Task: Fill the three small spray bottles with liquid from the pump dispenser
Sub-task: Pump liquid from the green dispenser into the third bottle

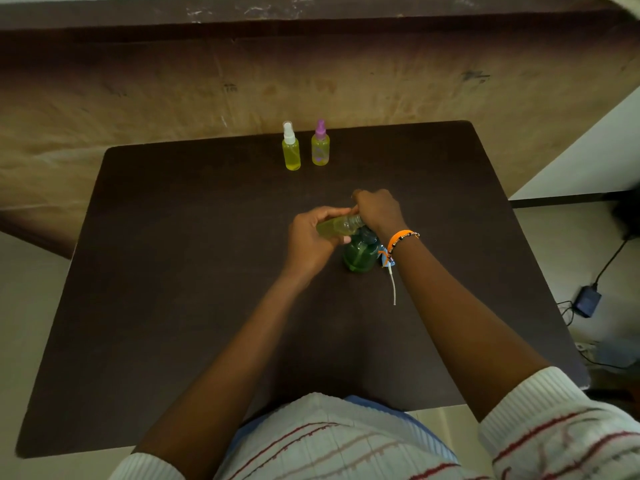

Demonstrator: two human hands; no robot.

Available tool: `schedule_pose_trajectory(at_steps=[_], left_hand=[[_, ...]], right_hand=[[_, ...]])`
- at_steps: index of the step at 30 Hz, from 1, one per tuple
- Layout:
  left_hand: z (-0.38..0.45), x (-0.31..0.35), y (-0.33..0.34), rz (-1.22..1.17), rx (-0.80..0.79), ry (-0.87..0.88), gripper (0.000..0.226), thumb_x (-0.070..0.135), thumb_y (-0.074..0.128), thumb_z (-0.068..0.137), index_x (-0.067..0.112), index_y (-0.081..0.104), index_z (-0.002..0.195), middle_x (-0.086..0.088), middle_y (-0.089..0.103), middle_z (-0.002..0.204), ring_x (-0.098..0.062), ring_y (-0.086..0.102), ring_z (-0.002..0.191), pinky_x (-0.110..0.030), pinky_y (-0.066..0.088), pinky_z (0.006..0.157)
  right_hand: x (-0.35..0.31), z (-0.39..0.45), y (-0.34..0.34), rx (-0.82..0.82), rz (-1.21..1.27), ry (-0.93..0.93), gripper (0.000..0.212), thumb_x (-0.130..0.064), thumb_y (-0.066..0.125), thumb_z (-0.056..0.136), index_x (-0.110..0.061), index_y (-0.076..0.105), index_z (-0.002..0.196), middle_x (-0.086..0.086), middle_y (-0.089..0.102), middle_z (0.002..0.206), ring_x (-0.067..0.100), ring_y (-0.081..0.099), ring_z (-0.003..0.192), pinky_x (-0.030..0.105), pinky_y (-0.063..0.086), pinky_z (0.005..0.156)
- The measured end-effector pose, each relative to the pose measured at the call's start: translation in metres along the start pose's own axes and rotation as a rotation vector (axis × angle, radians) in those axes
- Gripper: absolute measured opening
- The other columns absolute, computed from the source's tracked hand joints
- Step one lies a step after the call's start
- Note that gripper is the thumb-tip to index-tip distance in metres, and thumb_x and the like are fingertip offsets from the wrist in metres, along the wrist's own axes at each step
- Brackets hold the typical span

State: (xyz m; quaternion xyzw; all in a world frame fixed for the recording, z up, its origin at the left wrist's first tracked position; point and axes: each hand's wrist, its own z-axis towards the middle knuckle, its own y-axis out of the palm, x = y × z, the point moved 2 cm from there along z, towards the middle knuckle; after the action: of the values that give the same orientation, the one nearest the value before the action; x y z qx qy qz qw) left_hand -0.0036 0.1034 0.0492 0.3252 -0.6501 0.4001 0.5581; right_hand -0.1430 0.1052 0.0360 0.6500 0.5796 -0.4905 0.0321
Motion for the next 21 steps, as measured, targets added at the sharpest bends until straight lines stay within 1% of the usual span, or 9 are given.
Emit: schedule_pose_trajectory(at_steps=[3, 7, 9, 11, 12, 14, 16, 19, 21], left_hand=[[0.0006, -0.004, 0.0015, 0.014, 0.0, -0.017, 0.055, -0.014, 0.07, 0.059, 0.024, 0.066, 0.1, 0.002, 0.068, 0.092, -0.005, 0.063, 0.082, -0.021, 0.051, 0.077], [0.0003, -0.0027, 0.0009, 0.022, -0.004, -0.01, 0.056, -0.014, 0.07, 0.059, 0.023, 0.066, 0.1, 0.002, 0.068, 0.093, -0.004, 0.062, 0.082, -0.021, 0.05, 0.078], [0.0001, -0.0001, 0.0004, 0.024, -0.013, -0.006, 0.056, -0.014, 0.07, 0.06, 0.024, 0.066, 0.101, 0.002, 0.068, 0.092, -0.005, 0.062, 0.082, -0.023, 0.051, 0.078], [-0.0003, 0.0021, -0.0002, 0.029, -0.016, 0.0, 0.055, -0.013, 0.071, 0.06, 0.023, 0.066, 0.102, 0.003, 0.068, 0.093, -0.006, 0.063, 0.085, -0.022, 0.052, 0.079], [-0.0004, 0.0031, -0.0009, 0.037, -0.017, 0.006, 0.054, -0.012, 0.072, 0.061, 0.022, 0.066, 0.102, 0.002, 0.068, 0.094, -0.007, 0.063, 0.086, -0.021, 0.052, 0.079], [-0.0005, 0.0034, -0.0015, 0.039, -0.017, 0.015, 0.052, -0.012, 0.072, 0.061, 0.019, 0.067, 0.103, -0.001, 0.069, 0.097, -0.007, 0.063, 0.087, -0.019, 0.051, 0.079], [-0.0011, 0.0028, -0.0014, 0.026, -0.013, 0.013, 0.052, -0.012, 0.072, 0.061, 0.019, 0.067, 0.103, -0.003, 0.069, 0.097, -0.007, 0.063, 0.086, -0.018, 0.051, 0.078], [-0.0006, 0.0025, -0.0005, 0.021, -0.009, 0.014, 0.054, -0.013, 0.071, 0.061, 0.021, 0.066, 0.103, 0.0, 0.068, 0.095, -0.008, 0.063, 0.086, -0.02, 0.051, 0.079], [0.0003, 0.0011, 0.0005, 0.026, -0.006, 0.014, 0.054, -0.013, 0.071, 0.06, 0.018, 0.067, 0.103, 0.0, 0.068, 0.095, -0.006, 0.063, 0.084, -0.019, 0.051, 0.078]], right_hand=[[-0.0009, -0.0027, 0.0, 0.01, -0.002, -0.002, 0.074, -0.049, 0.04, 0.062, -0.007, 0.067, 0.117, 0.016, 0.064, 0.123, 0.037, 0.057, 0.112, 0.042, 0.046, 0.098], [-0.0009, -0.004, -0.0007, 0.016, -0.014, -0.008, 0.076, -0.049, 0.039, 0.059, -0.008, 0.069, 0.115, 0.016, 0.065, 0.122, 0.037, 0.057, 0.113, 0.043, 0.046, 0.099], [-0.0013, -0.0033, -0.0013, -0.009, -0.026, -0.004, 0.073, -0.049, 0.041, 0.063, -0.008, 0.068, 0.116, 0.017, 0.064, 0.124, 0.037, 0.057, 0.114, 0.043, 0.046, 0.1], [-0.0026, -0.0012, -0.0012, -0.06, -0.05, 0.002, 0.062, -0.046, 0.046, 0.076, -0.006, 0.065, 0.12, 0.019, 0.061, 0.126, 0.038, 0.056, 0.115, 0.039, 0.045, 0.097], [-0.004, -0.0015, -0.0009, -0.083, -0.063, 0.007, 0.059, -0.044, 0.048, 0.079, -0.005, 0.064, 0.12, 0.02, 0.061, 0.127, 0.038, 0.056, 0.116, 0.039, 0.044, 0.095], [-0.0053, 0.0002, -0.0014, -0.089, -0.089, 0.0, 0.061, -0.045, 0.047, 0.074, -0.006, 0.064, 0.119, 0.021, 0.06, 0.127, 0.04, 0.054, 0.117, 0.042, 0.044, 0.097], [-0.0057, -0.0008, -0.0013, -0.089, -0.095, 0.006, 0.061, -0.043, 0.047, 0.075, -0.006, 0.062, 0.121, 0.021, 0.058, 0.129, 0.041, 0.052, 0.12, 0.045, 0.044, 0.102], [-0.0028, 0.0004, -0.0014, -0.055, -0.055, 0.005, 0.06, -0.043, 0.048, 0.077, -0.006, 0.063, 0.122, 0.018, 0.059, 0.13, 0.038, 0.053, 0.119, 0.044, 0.044, 0.102], [-0.0007, 0.001, -0.0019, -0.029, -0.015, 0.006, 0.056, -0.041, 0.049, 0.082, -0.006, 0.063, 0.122, 0.017, 0.06, 0.129, 0.037, 0.055, 0.117, 0.043, 0.045, 0.101]])
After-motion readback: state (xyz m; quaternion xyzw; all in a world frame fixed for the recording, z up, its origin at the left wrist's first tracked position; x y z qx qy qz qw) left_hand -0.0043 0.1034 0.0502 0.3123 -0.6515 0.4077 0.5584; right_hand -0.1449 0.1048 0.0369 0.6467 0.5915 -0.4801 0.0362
